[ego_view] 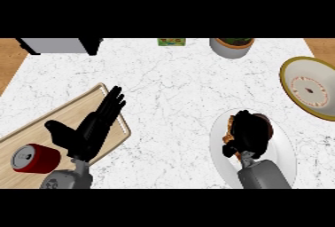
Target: Pick the croissant from the plate and place it in the bowl
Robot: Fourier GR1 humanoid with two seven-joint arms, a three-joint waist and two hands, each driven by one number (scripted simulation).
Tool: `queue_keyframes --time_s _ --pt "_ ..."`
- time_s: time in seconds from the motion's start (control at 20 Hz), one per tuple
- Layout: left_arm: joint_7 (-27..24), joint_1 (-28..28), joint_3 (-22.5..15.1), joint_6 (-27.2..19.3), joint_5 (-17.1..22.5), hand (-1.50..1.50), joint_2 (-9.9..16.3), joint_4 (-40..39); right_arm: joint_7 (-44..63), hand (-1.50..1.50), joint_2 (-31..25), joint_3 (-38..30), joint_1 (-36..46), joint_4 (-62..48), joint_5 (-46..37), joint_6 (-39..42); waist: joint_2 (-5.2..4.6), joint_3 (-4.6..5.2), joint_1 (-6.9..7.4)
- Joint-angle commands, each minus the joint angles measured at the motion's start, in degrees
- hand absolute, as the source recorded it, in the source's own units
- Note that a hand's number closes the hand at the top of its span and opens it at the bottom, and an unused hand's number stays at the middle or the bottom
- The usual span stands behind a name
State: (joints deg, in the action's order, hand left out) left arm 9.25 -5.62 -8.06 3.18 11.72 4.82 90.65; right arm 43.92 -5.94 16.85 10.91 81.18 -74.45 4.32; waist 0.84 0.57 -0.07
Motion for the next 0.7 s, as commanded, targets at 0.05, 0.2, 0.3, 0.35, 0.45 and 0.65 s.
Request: queue_keyframes --time_s 0.05,0.2,0.3,0.35,0.45,0.65 --pt "1.53 0.51 0.25 -0.04 0.41 0.0 0.5 1.73 -21.39 1.5 -10.94 1.89 -7.1 1.35 8.57 2.0 -0.74 -0.68 -0.12" --pt "0.15 -0.91 1.04 -0.06 -0.23 0.0 0.61 -0.25 -31.56 1.5 -20.11 -1.97 -9.66 6.03 13.06 2.37 -0.79 -0.6 -0.96" --pt "0.08 1.79 2.21 1.5 0.92 0.0 2.28 0.68 -33.92 1.5 -23.4 -5.92 -14.1 15.17 17.22 2.7 -0.56 -0.55 -1.08" --pt "-0.72 1.3 0.11 0.7 -0.5 0.0 0.12 -0.02 -34.33 1.5 -23.54 -6.43 -14.44 17.61 17.58 3.26 -0.65 -0.55 -0.82" --pt "1.89 1.96 1.58 1.46 1.27 0.0 1.89 3.26 -37.17 1.5 -25.83 -11.43 -16.65 21.85 23.19 4.36 -0.49 -0.55 -0.99" --pt "-3.92 0.74 0.73 -0.2 -2.22 0.0 -0.8 -3.24 -33.4 1.5 -26.21 -16.09 -19.15 35.94 27.27 8.22 -0.54 -0.47 -1.64"
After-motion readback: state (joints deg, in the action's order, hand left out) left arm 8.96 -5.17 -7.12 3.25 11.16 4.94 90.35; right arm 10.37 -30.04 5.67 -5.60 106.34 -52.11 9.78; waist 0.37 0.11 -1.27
